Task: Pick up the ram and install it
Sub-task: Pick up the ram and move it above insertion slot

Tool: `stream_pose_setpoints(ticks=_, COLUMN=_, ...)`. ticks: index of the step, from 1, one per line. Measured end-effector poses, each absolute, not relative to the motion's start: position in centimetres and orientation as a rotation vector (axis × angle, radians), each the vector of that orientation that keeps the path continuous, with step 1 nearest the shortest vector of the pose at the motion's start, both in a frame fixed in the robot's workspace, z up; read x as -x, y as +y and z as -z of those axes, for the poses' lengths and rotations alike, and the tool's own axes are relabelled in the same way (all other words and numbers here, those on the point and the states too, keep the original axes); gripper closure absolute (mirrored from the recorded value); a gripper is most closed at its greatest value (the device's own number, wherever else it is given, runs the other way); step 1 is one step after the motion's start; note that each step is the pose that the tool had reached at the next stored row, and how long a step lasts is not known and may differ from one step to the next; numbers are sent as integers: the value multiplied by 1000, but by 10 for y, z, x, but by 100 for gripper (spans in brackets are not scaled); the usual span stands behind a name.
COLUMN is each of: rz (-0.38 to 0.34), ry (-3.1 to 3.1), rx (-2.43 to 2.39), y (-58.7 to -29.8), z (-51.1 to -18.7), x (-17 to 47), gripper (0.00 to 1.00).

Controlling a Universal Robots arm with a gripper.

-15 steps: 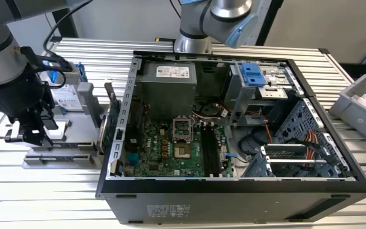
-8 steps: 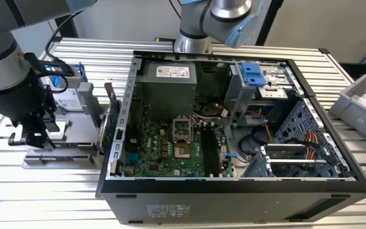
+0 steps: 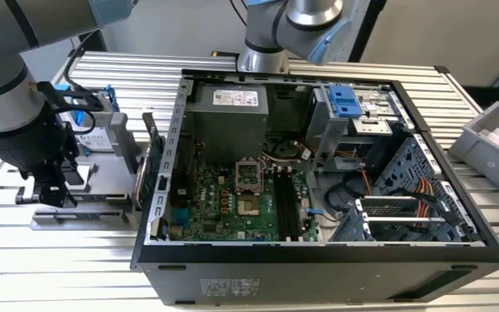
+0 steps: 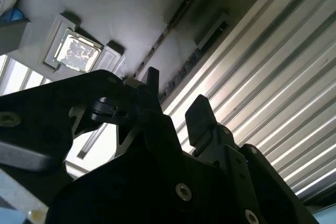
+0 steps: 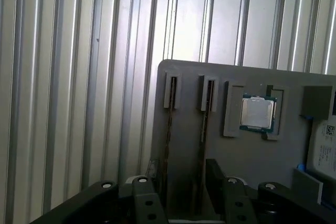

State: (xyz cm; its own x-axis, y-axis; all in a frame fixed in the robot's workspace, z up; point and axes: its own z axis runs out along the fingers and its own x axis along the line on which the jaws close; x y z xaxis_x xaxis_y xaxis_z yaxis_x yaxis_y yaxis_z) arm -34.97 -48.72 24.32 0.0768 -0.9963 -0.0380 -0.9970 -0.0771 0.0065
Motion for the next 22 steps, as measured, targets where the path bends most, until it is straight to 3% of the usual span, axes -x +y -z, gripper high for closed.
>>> stream_pose_setpoints(ticks=22, rz=-50, ry=2140, rx=2270, y=-494, z=-213, x=351, gripper=0)
